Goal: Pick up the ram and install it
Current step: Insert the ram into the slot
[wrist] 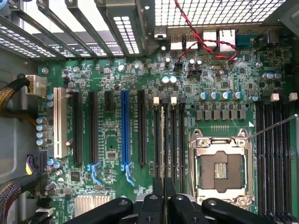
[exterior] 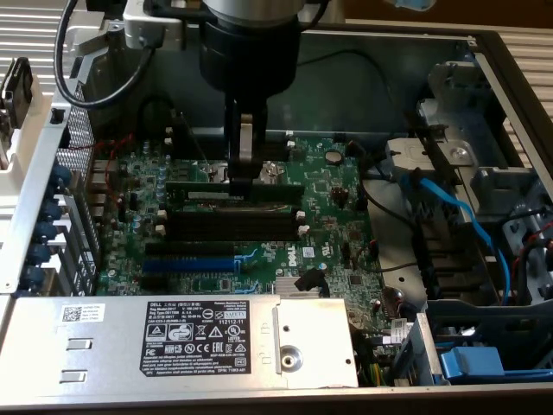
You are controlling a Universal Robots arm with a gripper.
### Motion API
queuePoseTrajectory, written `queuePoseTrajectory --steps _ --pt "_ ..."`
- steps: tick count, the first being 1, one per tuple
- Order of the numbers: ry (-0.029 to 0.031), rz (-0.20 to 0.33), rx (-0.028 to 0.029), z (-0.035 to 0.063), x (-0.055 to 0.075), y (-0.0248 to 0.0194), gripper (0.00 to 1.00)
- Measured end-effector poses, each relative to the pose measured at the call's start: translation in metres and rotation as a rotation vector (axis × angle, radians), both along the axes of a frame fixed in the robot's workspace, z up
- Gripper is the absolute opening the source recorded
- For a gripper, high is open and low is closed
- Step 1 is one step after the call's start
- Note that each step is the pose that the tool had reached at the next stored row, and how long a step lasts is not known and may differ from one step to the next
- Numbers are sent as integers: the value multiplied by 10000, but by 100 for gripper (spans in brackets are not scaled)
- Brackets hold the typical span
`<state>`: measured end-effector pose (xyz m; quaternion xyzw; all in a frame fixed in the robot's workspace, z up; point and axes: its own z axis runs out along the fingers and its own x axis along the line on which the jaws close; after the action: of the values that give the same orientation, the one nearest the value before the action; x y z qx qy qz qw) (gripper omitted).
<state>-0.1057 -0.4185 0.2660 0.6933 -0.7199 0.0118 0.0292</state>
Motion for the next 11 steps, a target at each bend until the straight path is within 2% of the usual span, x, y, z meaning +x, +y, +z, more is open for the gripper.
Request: queuePoseTrajectory --steps 1,5,11 --pt "2 12 -25 -1 0 8 13" --pt "0 18 -24 -16 0 24 13" --pt "2 24 -27 -112 0 -5 13"
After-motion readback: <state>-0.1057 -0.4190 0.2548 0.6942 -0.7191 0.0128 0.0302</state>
